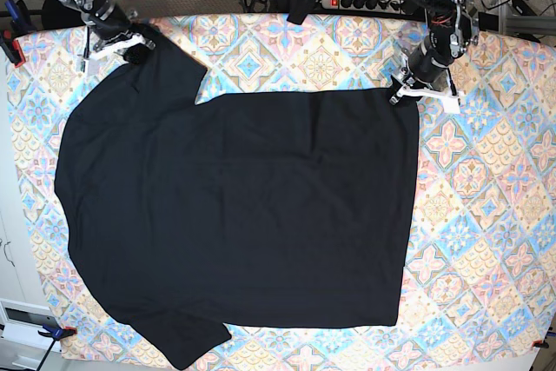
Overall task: Fold the T-shirt properly
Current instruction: 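Pull the held shirt edges back and lower them to smooth the shirt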
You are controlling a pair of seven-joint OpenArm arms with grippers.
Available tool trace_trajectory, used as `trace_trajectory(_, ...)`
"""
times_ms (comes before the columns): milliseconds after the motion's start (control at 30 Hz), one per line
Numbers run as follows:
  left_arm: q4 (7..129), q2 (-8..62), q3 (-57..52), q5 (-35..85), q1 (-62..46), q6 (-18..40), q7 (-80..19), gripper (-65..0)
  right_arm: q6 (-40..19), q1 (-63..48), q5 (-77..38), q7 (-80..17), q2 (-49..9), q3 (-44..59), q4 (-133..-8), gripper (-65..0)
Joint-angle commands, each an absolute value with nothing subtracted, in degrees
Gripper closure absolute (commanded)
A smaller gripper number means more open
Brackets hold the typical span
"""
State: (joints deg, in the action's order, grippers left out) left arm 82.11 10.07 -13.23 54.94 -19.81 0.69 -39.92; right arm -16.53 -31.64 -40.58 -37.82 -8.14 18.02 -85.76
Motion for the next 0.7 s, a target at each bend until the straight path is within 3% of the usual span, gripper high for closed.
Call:
trace_trajectory(0, 82.6, 10.4, -13.3, 54.4, -20.3, 0.1, -42.6, 0.0, -16.7, -33.2, -40.1, -39.3, -8.6, 19.6, -86.2, 0.0)
trace_trajectory(167, 82.6, 11.7, -13.1, 54.4, -21.4, 0.1, -43.0, 0.0, -16.9, -36.7, -40.4, -39.3, -8.6, 24.7, -86.5, -0.4)
trace_trajectory(400, 85.2, 13.8, -13.1, 54.1, -26.9, 0.2, -43.2, 0.0, -29.6, -42.4, -40.1, -39.3, -8.8, 29.6, -86.5, -0.4)
trace_trajectory(667, 97.2, 16.5, -13.5, 54.2, -38.3, 0.2, -42.9, 0.0, -34.0, -47.7, -40.4, -39.3, -9.8, 31.8, -90.0, -0.4)
